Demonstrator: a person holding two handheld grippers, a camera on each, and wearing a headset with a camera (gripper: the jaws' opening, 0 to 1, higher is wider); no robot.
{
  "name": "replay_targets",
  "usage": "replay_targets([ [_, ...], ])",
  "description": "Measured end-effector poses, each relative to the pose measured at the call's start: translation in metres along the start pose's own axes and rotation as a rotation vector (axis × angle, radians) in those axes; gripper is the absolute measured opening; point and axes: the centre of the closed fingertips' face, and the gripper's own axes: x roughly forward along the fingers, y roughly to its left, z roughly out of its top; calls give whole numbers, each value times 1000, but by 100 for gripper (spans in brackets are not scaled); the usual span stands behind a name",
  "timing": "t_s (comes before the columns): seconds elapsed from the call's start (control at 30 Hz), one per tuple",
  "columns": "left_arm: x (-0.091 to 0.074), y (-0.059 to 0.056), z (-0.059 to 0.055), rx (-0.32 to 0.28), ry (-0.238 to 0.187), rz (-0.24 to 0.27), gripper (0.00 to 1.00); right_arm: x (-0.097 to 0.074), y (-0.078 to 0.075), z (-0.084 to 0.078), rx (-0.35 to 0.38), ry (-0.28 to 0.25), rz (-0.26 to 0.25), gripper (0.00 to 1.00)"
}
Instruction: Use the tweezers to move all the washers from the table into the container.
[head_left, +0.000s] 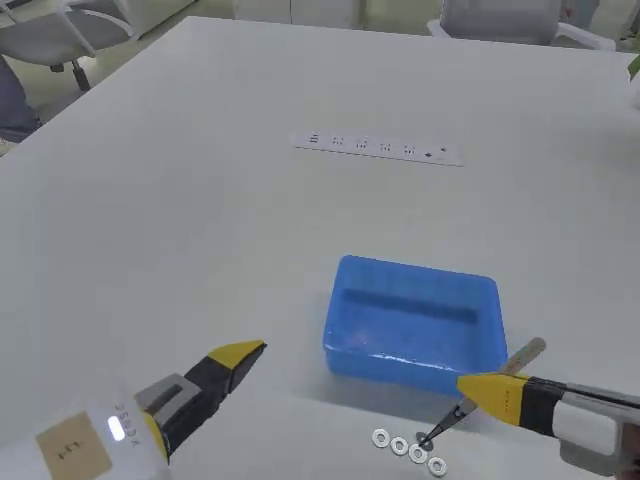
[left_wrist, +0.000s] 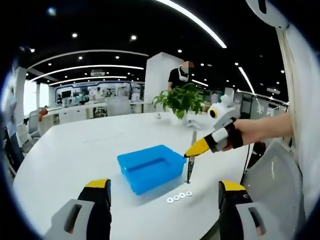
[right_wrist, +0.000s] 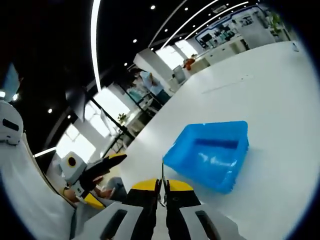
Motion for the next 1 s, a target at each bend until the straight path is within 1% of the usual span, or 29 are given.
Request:
replay_targets([
  [0.13,-2,9,2,-2,-14,50,96,-6,-6,17,-12,-38,-35,2],
  [0.23,-4,15,3,3,-24,81,99,-8,-9,29,-12,-68,-52,2],
  [0.37,-6,18,3,7,-27,97,99,-6,-17,44,-19,-99,-83,2],
  [0.5,-7,21,4,5,-36,109,99,-1,-31,57,-39,-133,-140,2],
  [0.53,-7,21,5,5,-38,109,99,0,-34,59,-48,-134,-149,2],
  [0.57,-7,20,5,2,-39,107,99,1,-41,61,-64,-131,-175,2],
  [0.63,-7,21,5,7,-38,110,99,6,-48,63,-69,-136,-190,2],
  [0.7,-7,20,4,2,-33,106,99,9,-59,64,-83,-129,-227,2],
  [0.73,-7,21,4,5,-33,107,99,10,-60,64,-87,-124,-232,2],
  [0.77,-7,21,4,7,-31,111,99,11,-67,62,-107,-107,-257,2],
  [0.8,-8,22,5,9,-37,113,99,12,-70,60,-122,-94,-271,2],
  [0.87,-8,22,5,2,-42,112,99,16,-75,57,-147,-72,-286,2],
  [0.9,-8,22,5,2,-39,115,99,17,-80,55,-181,-48,-304,2],
  [0.93,-8,22,5,3,-40,117,99,18,-81,54,-191,-42,-311,2],
  [1.0,-9,23,6,2,-44,120,99,21,-84,50,-241,-11,-323,2],
])
